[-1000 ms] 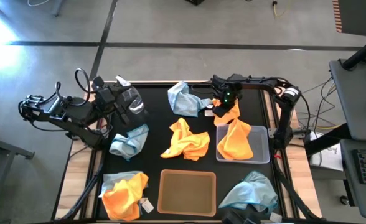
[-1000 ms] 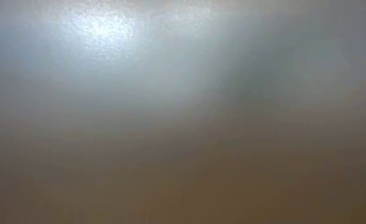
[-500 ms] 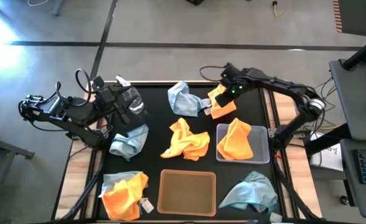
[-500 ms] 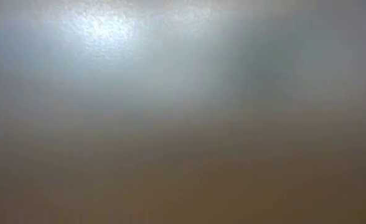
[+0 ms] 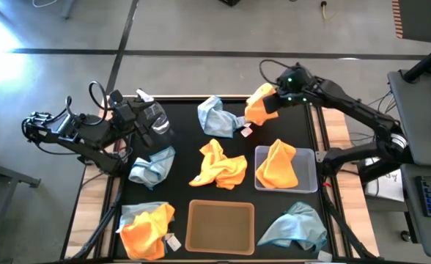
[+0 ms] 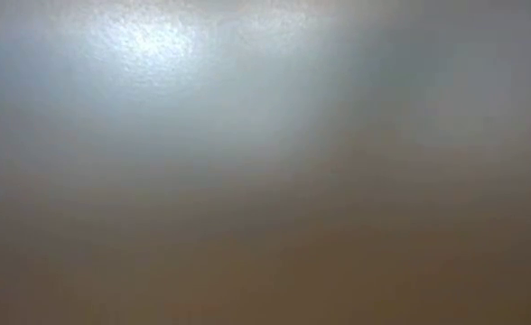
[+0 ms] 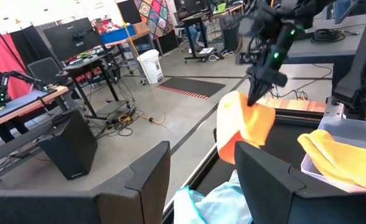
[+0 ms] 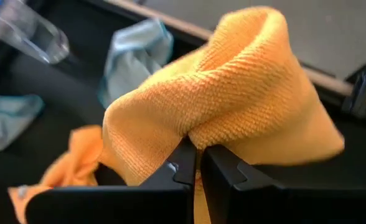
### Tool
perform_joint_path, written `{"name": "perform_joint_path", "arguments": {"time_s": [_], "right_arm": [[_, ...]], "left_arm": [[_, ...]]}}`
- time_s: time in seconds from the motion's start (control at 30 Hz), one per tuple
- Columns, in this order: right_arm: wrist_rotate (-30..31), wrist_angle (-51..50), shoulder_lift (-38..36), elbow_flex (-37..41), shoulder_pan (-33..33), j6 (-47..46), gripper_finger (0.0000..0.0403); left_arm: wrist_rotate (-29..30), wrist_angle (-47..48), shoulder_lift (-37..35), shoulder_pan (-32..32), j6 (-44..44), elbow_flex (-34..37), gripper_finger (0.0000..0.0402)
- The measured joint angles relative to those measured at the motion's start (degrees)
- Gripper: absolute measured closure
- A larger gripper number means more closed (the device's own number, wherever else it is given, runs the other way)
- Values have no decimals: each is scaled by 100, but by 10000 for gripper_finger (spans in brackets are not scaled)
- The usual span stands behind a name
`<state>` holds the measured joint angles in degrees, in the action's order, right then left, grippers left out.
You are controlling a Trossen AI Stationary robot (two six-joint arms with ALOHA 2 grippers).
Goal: Sort microfiber towel by color & place in baskets
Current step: Put the top orange microfiber towel into the transparent bin
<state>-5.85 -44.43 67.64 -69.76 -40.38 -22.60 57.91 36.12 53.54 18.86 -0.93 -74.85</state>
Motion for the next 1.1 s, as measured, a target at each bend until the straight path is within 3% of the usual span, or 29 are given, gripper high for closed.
{"name": "perform_joint_path", "arguments": {"time_s": [0.4, 0.87, 1.1], "right_arm": [[143, 508, -747, -4, -2, -90, 394], [304, 1947, -1357, -13, -2, -303, 394], [270, 1924, -1455, -13, -2, -308, 394]], "left_arm": [[1, 0, 0, 1, 100, 0, 237], [0, 0, 0, 0, 149, 0, 237], [0, 0, 0, 1, 149, 0, 237]]}}
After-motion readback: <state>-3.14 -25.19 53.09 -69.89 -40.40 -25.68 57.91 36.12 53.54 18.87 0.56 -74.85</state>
